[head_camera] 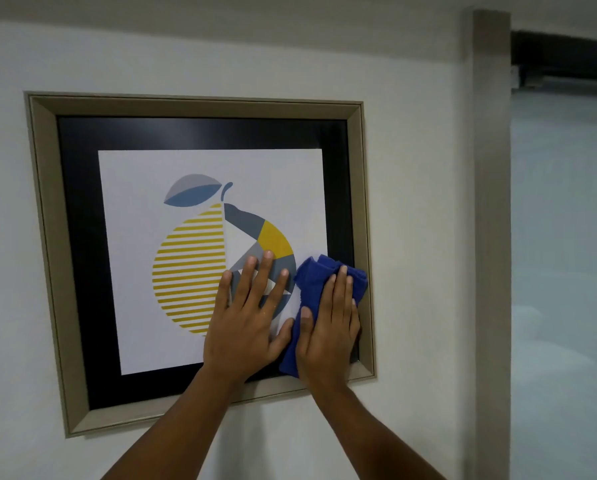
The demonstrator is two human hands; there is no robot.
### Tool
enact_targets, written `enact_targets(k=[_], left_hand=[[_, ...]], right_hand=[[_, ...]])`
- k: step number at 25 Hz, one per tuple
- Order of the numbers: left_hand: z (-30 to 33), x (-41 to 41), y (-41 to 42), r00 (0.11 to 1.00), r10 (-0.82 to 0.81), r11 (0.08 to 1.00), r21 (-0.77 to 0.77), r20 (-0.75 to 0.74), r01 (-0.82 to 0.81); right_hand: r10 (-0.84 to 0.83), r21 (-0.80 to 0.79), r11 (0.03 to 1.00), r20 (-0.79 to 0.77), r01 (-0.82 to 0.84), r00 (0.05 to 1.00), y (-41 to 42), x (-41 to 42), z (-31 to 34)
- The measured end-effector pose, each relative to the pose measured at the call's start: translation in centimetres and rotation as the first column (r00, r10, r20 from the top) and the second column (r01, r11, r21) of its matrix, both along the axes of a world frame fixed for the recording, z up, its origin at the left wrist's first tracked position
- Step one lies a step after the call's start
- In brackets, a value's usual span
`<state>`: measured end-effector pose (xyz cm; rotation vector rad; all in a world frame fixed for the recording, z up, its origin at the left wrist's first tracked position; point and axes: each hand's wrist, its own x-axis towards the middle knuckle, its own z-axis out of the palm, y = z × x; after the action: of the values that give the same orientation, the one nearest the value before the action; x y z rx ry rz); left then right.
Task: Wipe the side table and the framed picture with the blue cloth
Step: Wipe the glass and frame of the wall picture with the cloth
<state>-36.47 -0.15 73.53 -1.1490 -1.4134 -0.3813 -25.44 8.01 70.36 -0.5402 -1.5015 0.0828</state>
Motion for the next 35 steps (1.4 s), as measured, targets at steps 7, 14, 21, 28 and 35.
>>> enact_targets(k=[7, 14, 21, 28, 35], left_hand=[[-0.1, -0.4, -0.5, 0.999, -0.010, 1.000, 0.008, -0.038, 0.010], [-0.3, -0.4, 0.1, 0.999, -0.028, 0.999, 0.018, -0.029, 0.028], [-0.1, -0.3, 0.0, 1.000, -0.017, 1.000, 0.013, -0.024, 0.018], [-0.3, -0.2, 0.2, 1.000, -0.017, 1.000, 0.015, 0.004, 0.017], [-0.1, -0.3, -0.1, 1.000, -0.016, 1.000, -0.014, -0.006, 0.016]], right_hand=[[-0.289, 0.352, 0.919, 0.301, 0.176, 0.909, 3.8, 4.8, 1.4], [-0.335, 0.313, 0.913, 0.211, 0.262, 0.918, 4.5, 4.8, 21.4], [-0.051, 0.285, 0.958, 0.031, 0.040, 0.998, 4.5, 3.5, 9.2], [0.001, 0.215, 0.976, 0.111, -0.025, 0.994, 2.4, 2.1, -1.2], [-0.334, 0.360, 0.906, 0.289, 0.221, 0.897, 2.5, 2.2, -2.3]])
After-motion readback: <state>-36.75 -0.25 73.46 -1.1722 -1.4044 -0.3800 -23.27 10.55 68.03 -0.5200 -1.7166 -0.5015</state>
